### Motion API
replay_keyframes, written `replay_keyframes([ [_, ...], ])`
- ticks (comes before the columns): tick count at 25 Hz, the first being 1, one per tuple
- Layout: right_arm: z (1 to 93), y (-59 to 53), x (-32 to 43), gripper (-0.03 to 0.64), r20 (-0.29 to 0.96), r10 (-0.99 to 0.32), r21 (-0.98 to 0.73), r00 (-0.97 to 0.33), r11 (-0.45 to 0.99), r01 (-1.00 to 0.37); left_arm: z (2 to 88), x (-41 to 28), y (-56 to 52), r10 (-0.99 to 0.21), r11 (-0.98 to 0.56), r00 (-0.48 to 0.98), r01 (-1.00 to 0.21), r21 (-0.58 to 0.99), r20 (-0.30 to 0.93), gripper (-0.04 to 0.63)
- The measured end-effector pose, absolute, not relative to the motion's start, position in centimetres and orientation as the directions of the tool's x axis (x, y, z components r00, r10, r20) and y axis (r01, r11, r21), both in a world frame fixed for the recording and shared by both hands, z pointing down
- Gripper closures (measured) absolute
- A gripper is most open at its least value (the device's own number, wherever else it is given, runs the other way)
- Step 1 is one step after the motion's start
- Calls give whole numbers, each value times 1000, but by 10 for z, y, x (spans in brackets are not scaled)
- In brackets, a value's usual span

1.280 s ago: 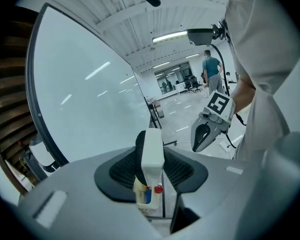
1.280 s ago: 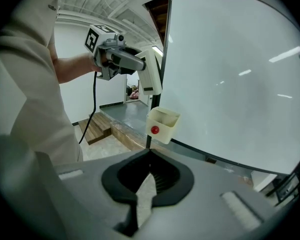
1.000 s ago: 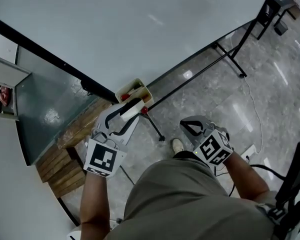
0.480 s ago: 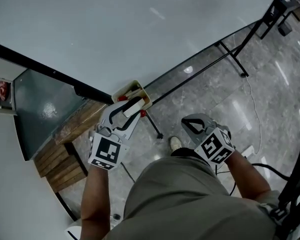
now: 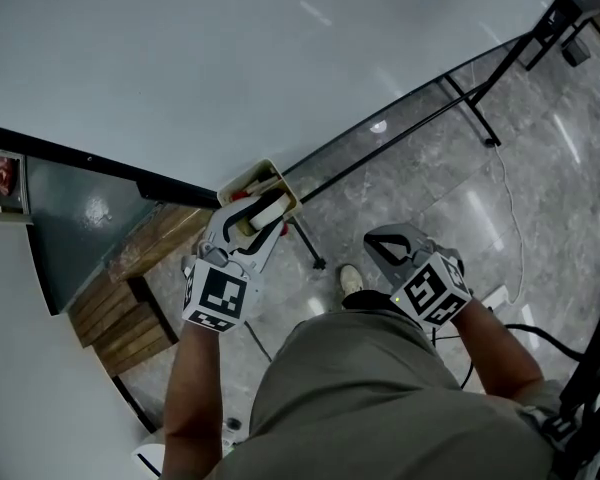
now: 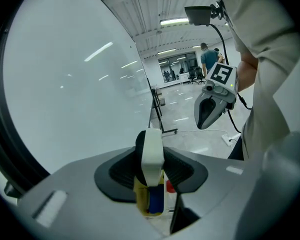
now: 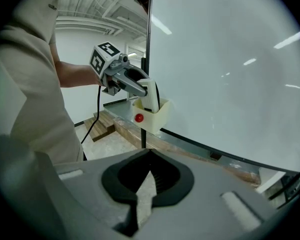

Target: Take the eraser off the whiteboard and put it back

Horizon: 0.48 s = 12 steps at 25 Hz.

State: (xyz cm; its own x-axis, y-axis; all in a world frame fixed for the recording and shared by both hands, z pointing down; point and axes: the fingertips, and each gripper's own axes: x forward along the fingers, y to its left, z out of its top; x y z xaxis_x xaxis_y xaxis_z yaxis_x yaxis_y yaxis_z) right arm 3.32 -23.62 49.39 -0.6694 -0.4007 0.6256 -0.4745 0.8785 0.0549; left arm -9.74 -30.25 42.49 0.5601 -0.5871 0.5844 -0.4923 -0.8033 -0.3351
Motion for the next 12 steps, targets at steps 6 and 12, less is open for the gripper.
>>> replay_keyframes([
  [6,500,-241,37,615,634,-391,38,-668,878,-478,439,-94,-306,-574,-812,549,-480,-333,608,437],
  [12,506,-245,37,615,638,-383,29,-668,879,-476,454,-93,-307,-564,-817,535,-471,-332,629,437],
])
